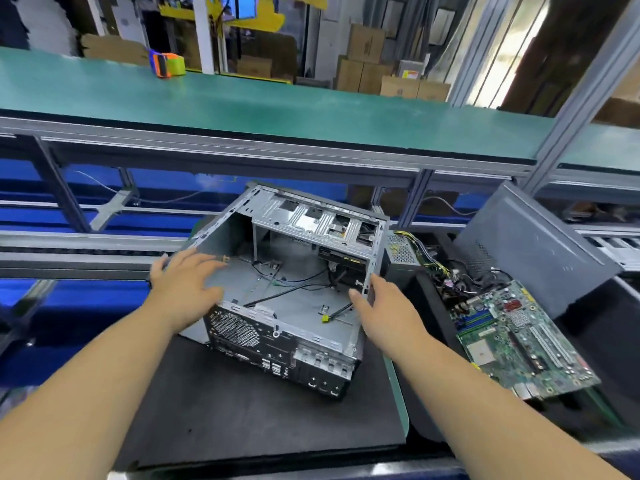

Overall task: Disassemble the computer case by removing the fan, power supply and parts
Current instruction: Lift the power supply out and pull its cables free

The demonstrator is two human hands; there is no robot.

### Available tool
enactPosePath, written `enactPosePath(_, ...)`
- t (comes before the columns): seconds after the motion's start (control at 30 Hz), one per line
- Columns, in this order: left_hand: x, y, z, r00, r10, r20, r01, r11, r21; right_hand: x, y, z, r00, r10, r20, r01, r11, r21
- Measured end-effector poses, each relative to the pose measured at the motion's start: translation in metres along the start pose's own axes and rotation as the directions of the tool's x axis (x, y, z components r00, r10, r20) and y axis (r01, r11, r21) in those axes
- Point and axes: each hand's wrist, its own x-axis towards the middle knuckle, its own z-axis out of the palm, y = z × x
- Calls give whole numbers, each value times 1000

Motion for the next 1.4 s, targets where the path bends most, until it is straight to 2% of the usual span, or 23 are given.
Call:
enactPosePath(0.13,-12,26,6,983,-118,-141,101,987,-126,21,13,-23,994,-104,-13,103,993,-54)
enactPosePath(0.2,-21,52,13,971,-177,-160,147,972,-183,38,19,-33,990,-143,8,144,986,-89)
enactPosePath(0.37,-39,125,32,955,-288,-66,276,950,-146,89,30,-45,963,-257,74,267,946,-185)
enactPosePath(0.5,-47,167,46,911,-412,-11,406,901,-151,125,39,-47,898,-386,213,440,812,-383)
enactPosePath(0.63,-48,184,51,873,-480,82,487,859,-156,142,52,-49,822,-512,248,569,719,-400)
enactPosePath(0.8,-52,173,50,916,-374,144,391,912,-124,145,63,-47,807,-540,237,590,723,-360)
enactPosePath(1.03,-53,158,30,919,-341,200,361,930,-71,130,64,-43,801,-556,224,599,738,-309)
enactPosePath(1.23,-56,139,16,943,-262,204,286,953,-101,110,60,-37,817,-547,182,576,766,-285)
enactPosePath(1.4,-54,111,5,965,-147,217,171,981,-96,86,47,-31,845,-513,150,530,772,-351)
